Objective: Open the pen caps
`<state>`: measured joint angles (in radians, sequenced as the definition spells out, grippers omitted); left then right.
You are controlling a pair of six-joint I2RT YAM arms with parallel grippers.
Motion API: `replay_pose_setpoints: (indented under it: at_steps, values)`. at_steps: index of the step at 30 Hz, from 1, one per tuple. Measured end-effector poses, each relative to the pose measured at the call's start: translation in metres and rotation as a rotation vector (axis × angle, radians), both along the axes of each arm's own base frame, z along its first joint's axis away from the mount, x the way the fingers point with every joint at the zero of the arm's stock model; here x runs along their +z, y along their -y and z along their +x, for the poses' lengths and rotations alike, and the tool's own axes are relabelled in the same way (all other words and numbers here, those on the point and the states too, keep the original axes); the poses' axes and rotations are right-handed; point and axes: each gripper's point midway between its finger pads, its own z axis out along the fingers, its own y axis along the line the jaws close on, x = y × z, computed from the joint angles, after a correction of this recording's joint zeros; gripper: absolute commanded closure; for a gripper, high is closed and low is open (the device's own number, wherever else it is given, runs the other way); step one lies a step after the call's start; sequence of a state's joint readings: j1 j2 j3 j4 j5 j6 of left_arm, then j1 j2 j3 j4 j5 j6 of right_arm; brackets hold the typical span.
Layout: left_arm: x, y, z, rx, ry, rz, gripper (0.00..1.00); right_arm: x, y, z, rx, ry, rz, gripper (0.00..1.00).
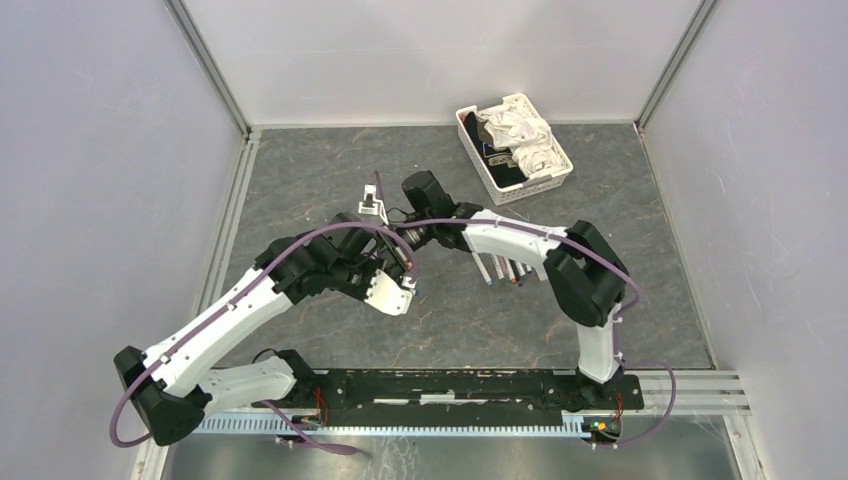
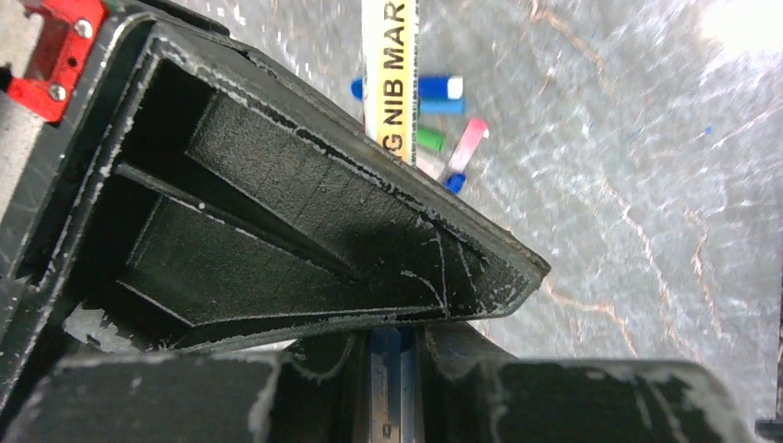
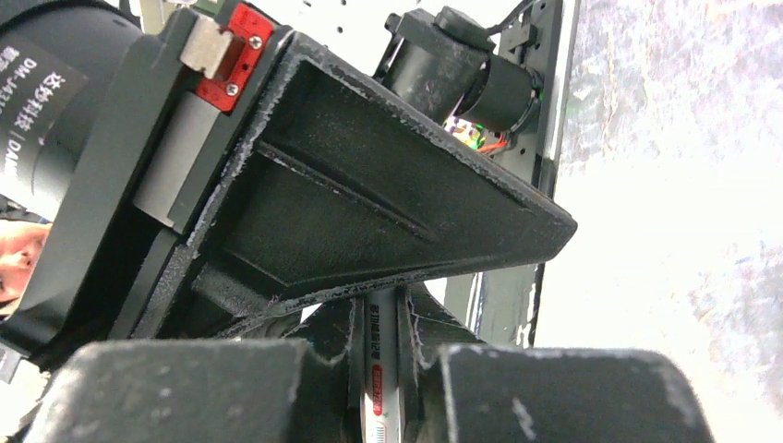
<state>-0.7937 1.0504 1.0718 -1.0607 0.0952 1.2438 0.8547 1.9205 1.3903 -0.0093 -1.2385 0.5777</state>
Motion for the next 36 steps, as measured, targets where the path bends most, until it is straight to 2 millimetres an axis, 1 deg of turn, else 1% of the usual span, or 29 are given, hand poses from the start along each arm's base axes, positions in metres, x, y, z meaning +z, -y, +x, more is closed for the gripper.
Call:
replay_pose_setpoints:
  at_steps: [2,4,5,6,7,8,9,10,11,12,13,14,15,16,18,20,22,24,26,27,28,31,33,35,36]
  values:
    - [0.0,-0.009,0.006,0.031,0.023,0.037,0.98,-0.002,-0.007,0.006,0.024,0.004,0.017,1.0]
    - [-0.001,-0.016,0.01,0.051,0.04,0.077,0.98,-0.007,-0.009,0.011,0.031,0.026,0.025,1.0]
    - [-0.001,-0.018,0.013,0.053,0.048,0.092,0.98,-0.011,-0.007,0.011,0.027,0.043,0.02,1.0]
    - [-0.001,-0.023,0.02,0.043,0.047,0.093,0.98,-0.022,-0.001,0.013,-0.014,0.102,0.017,1.0]
    - [-0.007,-0.019,0.022,-0.014,-0.01,0.029,0.98,-0.031,0.009,0.015,-0.127,0.213,0.007,1.0]
    - [-0.008,-0.04,0.038,-0.005,-0.011,0.019,0.98,-0.037,0.036,0.001,-0.194,0.243,-0.017,1.0]
    - [-0.003,-0.084,0.06,0.099,0.027,0.03,0.98,-0.048,0.066,-0.016,-0.219,0.226,-0.041,1.0]
    - [0.003,-0.124,0.073,0.205,0.06,0.058,0.98,-0.075,0.108,-0.039,-0.252,0.188,-0.116,1.0]
    - [0.009,-0.14,0.077,0.251,0.092,0.09,0.98,-0.098,0.133,-0.051,-0.276,0.145,-0.203,1.0]
    - [0.016,-0.131,0.079,0.215,0.139,0.115,0.98,-0.121,0.15,-0.055,-0.306,0.102,-0.293,1.0]
    - [0.022,-0.098,0.073,0.1,0.174,0.105,0.98,-0.138,0.157,-0.06,-0.312,0.065,-0.364,1.0]
    - [0.025,-0.07,0.064,0.001,0.188,0.084,0.98,-0.15,0.163,-0.063,-0.314,0.039,-0.417,1.0]
    - [0.026,-0.044,0.052,-0.091,0.178,0.05,0.98,-0.154,0.165,-0.066,-0.312,0.028,-0.442,1.0]
    - [0.026,-0.031,0.042,-0.133,0.157,0.037,0.98,-0.154,0.165,-0.065,-0.312,0.032,-0.444,1.0]
    - [0.028,-0.025,0.04,-0.125,0.137,0.027,0.98,-0.147,0.16,-0.059,-0.31,0.058,-0.422,1.0]
    - [0.028,-0.021,0.043,-0.102,0.122,0.013,0.98,-0.135,0.151,-0.046,-0.318,0.098,-0.38,1.0]
    - [0.024,-0.018,0.043,-0.075,0.095,0.005,0.98,-0.124,0.145,-0.031,-0.337,0.137,-0.342,1.0]
    - [0.015,-0.015,0.044,-0.033,0.045,0.001,0.98,-0.12,0.147,-0.012,-0.379,0.176,-0.34,1.0]
    - [0.001,-0.012,0.045,0.022,-0.028,0.005,0.97,-0.123,0.158,0.013,-0.461,0.22,-0.385,1.0]
    - [-0.007,-0.01,0.045,0.047,-0.07,0.006,0.95,-0.126,0.166,0.027,-0.516,0.247,-0.418,1.0]
    - [-0.016,-0.007,0.045,0.077,-0.114,0.006,0.92,-0.129,0.177,0.044,-0.587,0.278,-0.458,1.0]
    - [-0.037,0.001,0.049,0.152,-0.185,-0.014,0.87,-0.132,0.207,0.082,-0.77,0.369,-0.561,1.0]
    - [-0.05,0.005,0.048,0.19,-0.221,-0.021,0.82,-0.133,0.221,0.101,-0.865,0.429,-0.619,1.0]
    - [-0.064,0.009,0.049,0.22,-0.251,-0.022,0.77,-0.133,0.229,0.116,-0.927,0.471,-0.662,1.0]
    - [-0.073,0.012,0.05,0.233,-0.267,-0.018,0.75,-0.133,0.232,0.127,-0.966,0.495,-0.686,1.0]
